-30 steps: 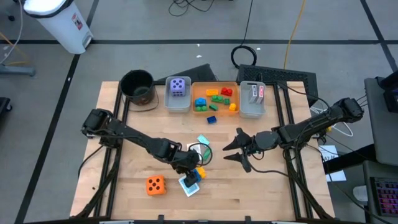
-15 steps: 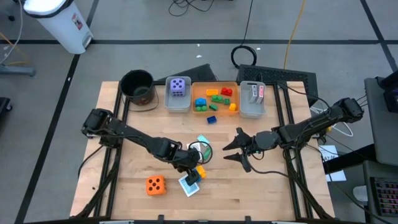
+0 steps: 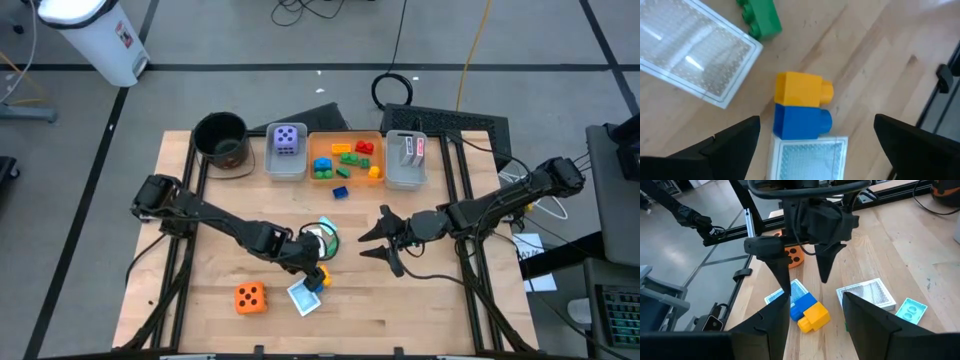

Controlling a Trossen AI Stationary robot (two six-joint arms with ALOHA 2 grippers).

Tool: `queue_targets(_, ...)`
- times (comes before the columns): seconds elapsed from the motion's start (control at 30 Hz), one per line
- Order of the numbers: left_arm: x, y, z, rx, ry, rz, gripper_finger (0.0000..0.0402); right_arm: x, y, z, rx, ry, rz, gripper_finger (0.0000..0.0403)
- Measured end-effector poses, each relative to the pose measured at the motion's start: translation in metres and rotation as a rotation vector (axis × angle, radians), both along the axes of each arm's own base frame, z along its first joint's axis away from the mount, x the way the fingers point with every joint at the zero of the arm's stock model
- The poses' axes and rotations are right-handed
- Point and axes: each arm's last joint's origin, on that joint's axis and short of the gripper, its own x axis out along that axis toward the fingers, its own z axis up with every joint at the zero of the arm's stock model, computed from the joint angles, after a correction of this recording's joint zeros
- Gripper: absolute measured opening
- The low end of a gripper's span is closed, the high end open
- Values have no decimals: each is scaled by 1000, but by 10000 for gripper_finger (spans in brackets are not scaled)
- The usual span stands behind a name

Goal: Pick & Place Toys
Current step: Put the blue game piece into the orange bin

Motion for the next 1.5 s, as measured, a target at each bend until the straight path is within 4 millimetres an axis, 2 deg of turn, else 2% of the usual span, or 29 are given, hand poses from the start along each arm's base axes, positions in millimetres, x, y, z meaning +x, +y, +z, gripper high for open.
queue_targets(0.1,1,0,-3,8,5,13,399,0,0,0,0,0,0,171)
queue_targets(0.3,7,-4,-24,-15,50,-1,400,0,0,0,-3,2,1,171)
queue_targets(0.53,12,-6,-38,-53,84,14,400,-1,0,-2,-15,14,3,171)
queue_targets(0.9,12,-7,-40,-20,79,-38,399,-1,0,-2,-44,16,10,171)
queue_targets(1.5,4,-2,-45,15,180,-34,399,-2,-1,-5,-85,35,22,171)
